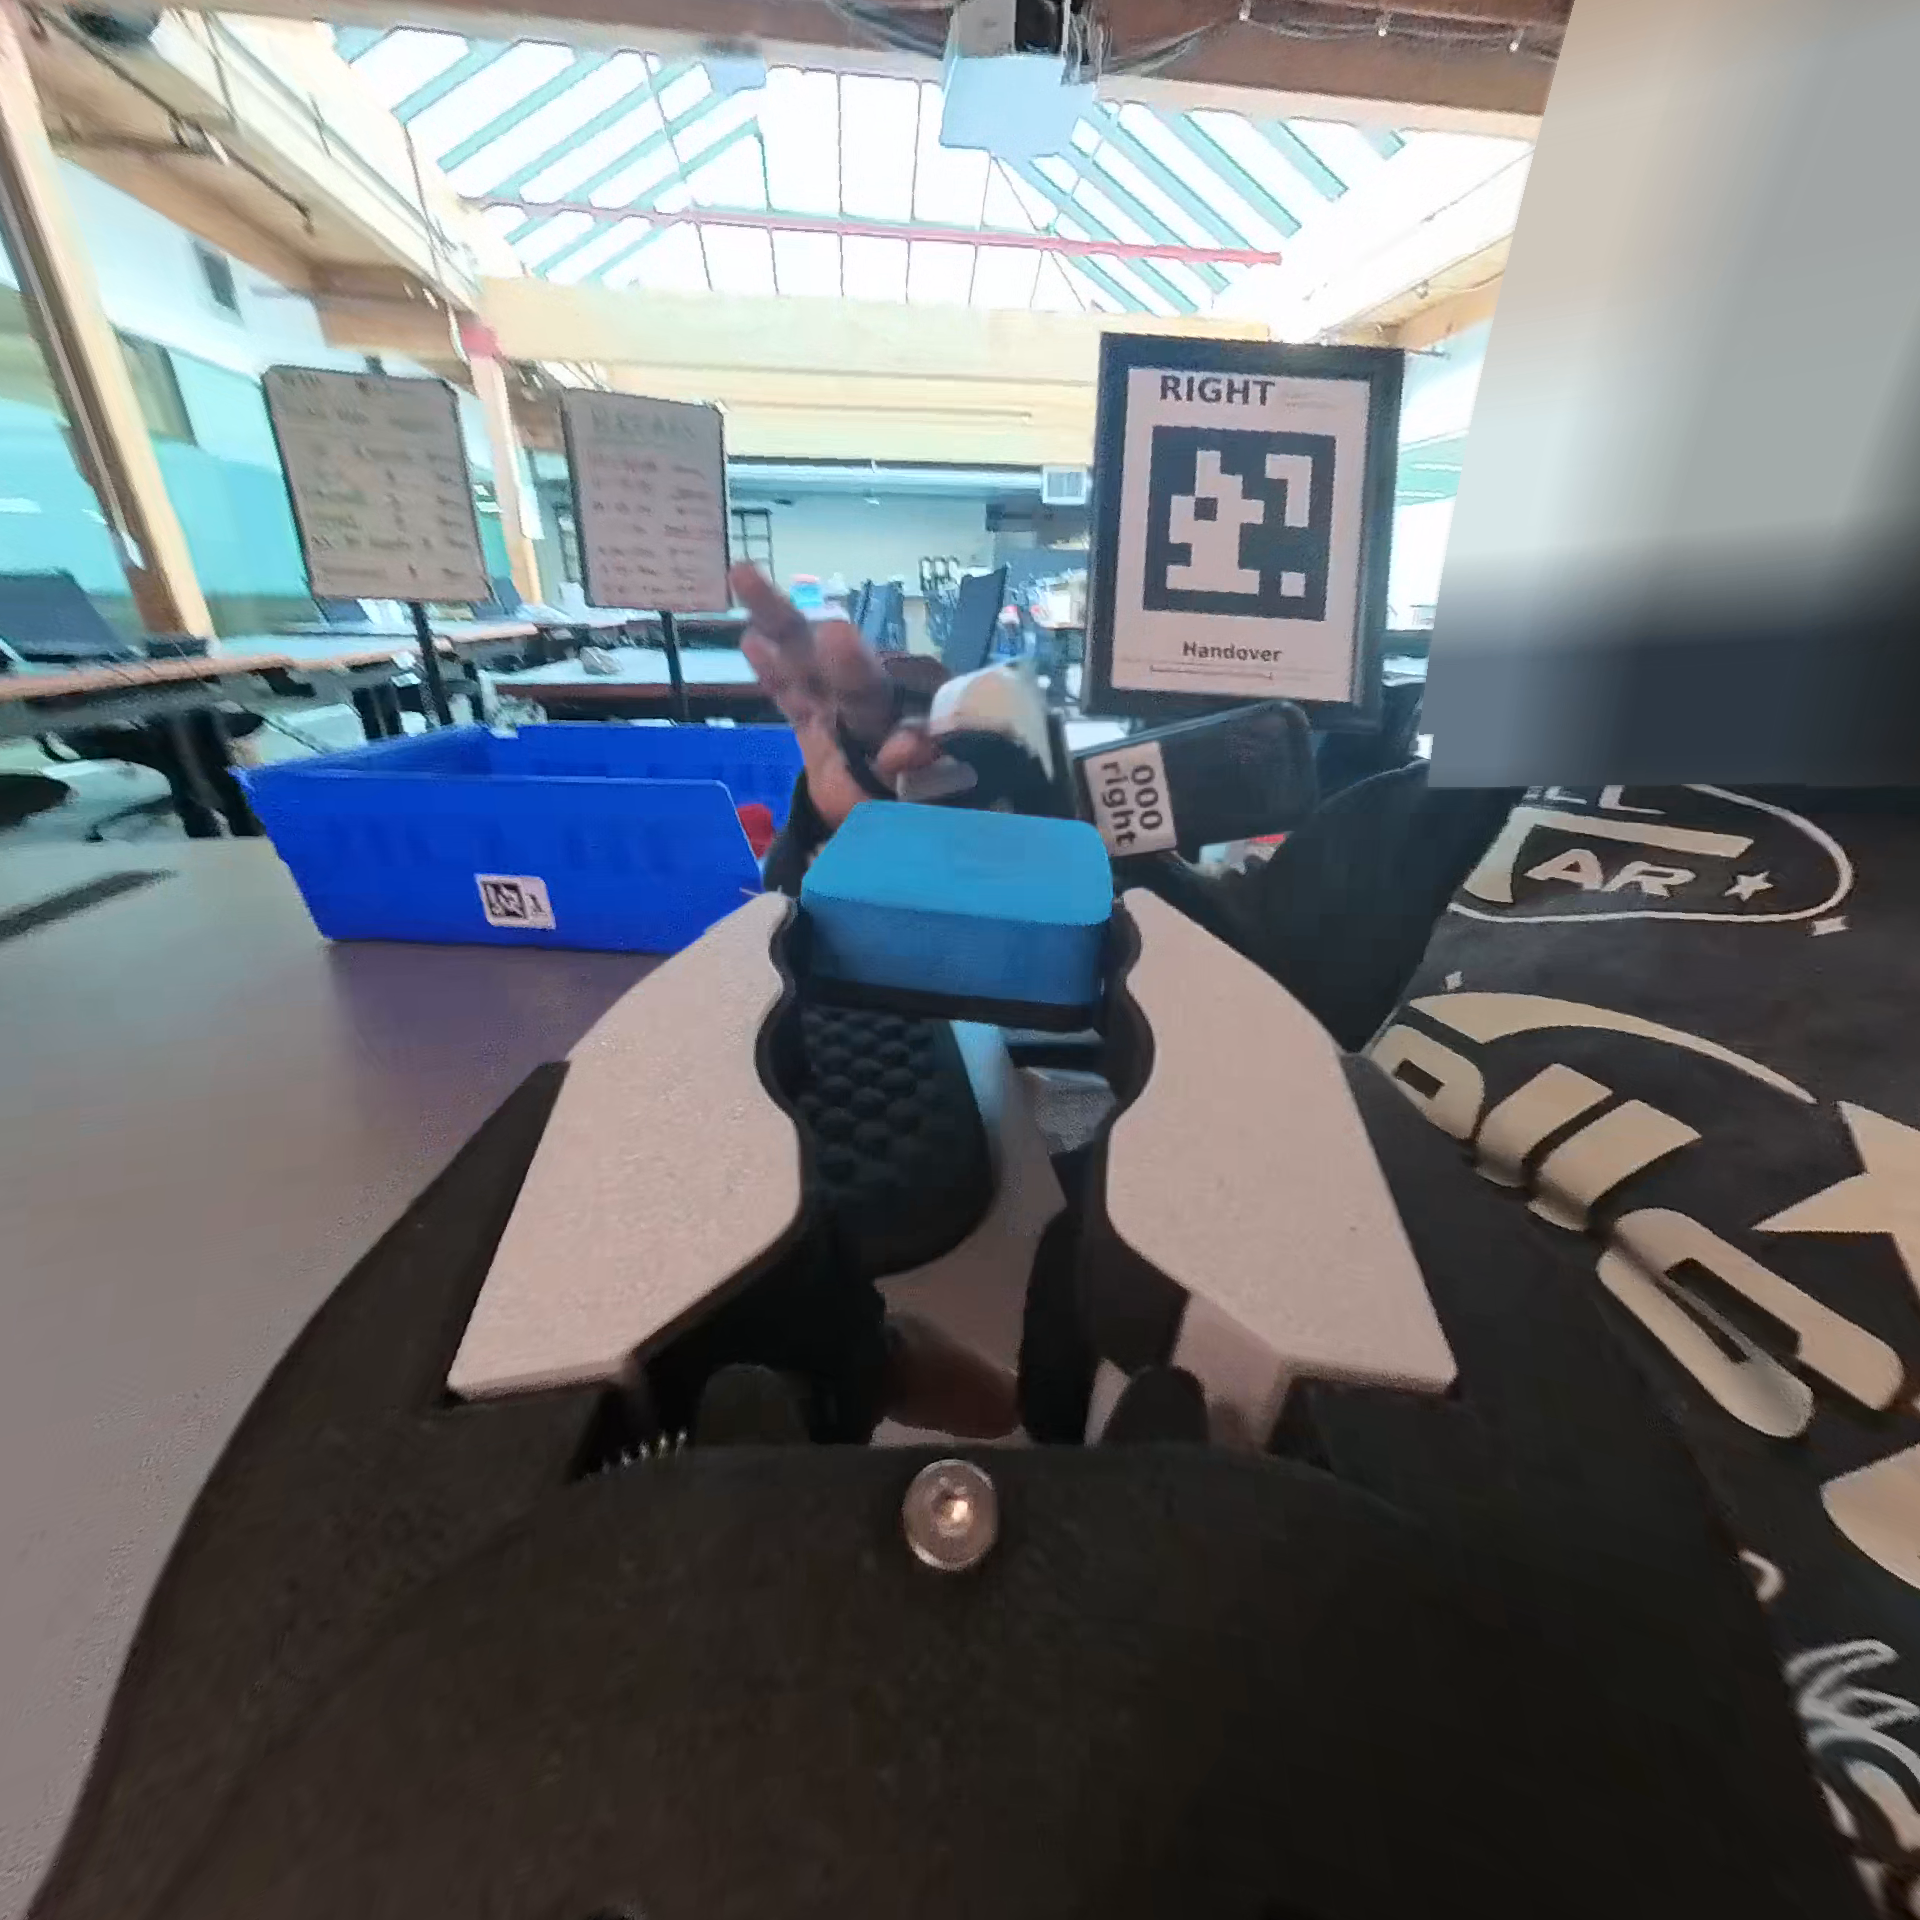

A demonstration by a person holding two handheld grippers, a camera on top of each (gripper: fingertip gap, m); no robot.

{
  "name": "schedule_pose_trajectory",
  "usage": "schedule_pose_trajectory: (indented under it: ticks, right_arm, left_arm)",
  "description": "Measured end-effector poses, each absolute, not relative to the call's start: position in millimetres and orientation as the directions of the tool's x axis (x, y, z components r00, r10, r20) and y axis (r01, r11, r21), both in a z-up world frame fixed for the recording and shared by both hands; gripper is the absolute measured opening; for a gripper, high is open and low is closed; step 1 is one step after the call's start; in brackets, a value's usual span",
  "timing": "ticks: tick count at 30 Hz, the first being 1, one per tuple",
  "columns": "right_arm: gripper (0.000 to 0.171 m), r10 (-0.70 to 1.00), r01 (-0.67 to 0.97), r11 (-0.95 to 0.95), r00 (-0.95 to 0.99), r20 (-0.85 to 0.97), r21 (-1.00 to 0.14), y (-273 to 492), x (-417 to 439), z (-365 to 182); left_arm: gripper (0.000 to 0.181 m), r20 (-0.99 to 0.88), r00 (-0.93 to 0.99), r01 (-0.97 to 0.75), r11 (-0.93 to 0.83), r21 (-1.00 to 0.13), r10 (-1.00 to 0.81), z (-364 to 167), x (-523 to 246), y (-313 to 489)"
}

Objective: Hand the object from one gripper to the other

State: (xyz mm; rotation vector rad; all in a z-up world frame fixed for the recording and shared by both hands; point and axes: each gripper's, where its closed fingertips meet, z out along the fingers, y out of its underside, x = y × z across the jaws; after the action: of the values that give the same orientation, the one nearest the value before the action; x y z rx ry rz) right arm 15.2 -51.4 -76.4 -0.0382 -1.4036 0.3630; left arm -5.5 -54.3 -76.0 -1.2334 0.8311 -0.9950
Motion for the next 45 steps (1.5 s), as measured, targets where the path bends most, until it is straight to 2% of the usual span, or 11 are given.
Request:
schedule_pose_trajectory:
  ticks: [4,7,13,16,19,24,29,33,38,41,45]
  right_arm:
    - [0.027,0.142,-0.190,0.975,0.127,0.982,-0.116,-60,12,-82]
    - [0.021,0.155,-0.159,0.978,0.109,0.982,-0.136,-58,10,-83]
    - [0.020,0.662,-0.198,0.718,-0.103,0.742,-0.667,-45,12,-74]
    - [0.020,0.836,-0.173,0.448,-0.267,0.480,-0.877,-43,13,-76]
    - [0.020,0.881,-0.143,0.277,-0.357,0.311,-0.950,-43,15,-76]
    - [0.021,0.890,-0.138,0.290,-0.325,0.320,-0.947,-39,12,-77]
    - [0.076,0.743,-0.313,0.630,-0.022,0.669,-0.710,-34,12,-61]
    - [0.080,0.395,-0.202,0.907,0.101,0.913,-0.370,-44,6,-75]
    - [0.055,0.208,-0.135,0.972,0.134,0.969,-0.190,-49,1,-83]
    - [0.054,0.287,-0.138,0.952,0.109,0.952,-0.272,-49,1,-82]
    - [0.054,0.614,-0.185,0.770,-0.047,0.788,-0.611,-46,4,-78]
  left_arm:
    - [0.055,0.037,0.338,0.113,0.001,-0.994,-0.940,-85,0,-55]
    - [0.055,0.010,0.360,0.120,0.035,-0.992,-0.933,-83,-2,-53]
    - [0.062,-0.353,0.525,0.072,0.454,-0.888,-0.774,-62,-8,-57]
    - [0.052,-0.373,0.541,0.009,0.449,-0.893,-0.754,-69,-7,-51]
    - [0.032,-0.360,0.524,-0.036,0.403,-0.915,-0.772,-78,-3,-47]
    - [0.021,-0.226,0.487,0.013,0.266,-0.964,-0.844,-81,-5,-45]
    - [0.021,0.016,0.416,0.171,0.061,-0.983,-0.909,-74,-14,-45]
    - [0.021,0.127,0.346,0.186,-0.065,-0.980,-0.930,-81,-9,-46]
    - [0.020,0.167,0.321,0.183,-0.112,-0.977,-0.932,-84,-6,-47]
    - [0.021,0.132,0.322,0.179,-0.077,-0.981,-0.938,-83,-6,-49]
    - [0.055,-0.172,0.424,0.146,0.255,-0.956,-0.889,-69,-4,-57]
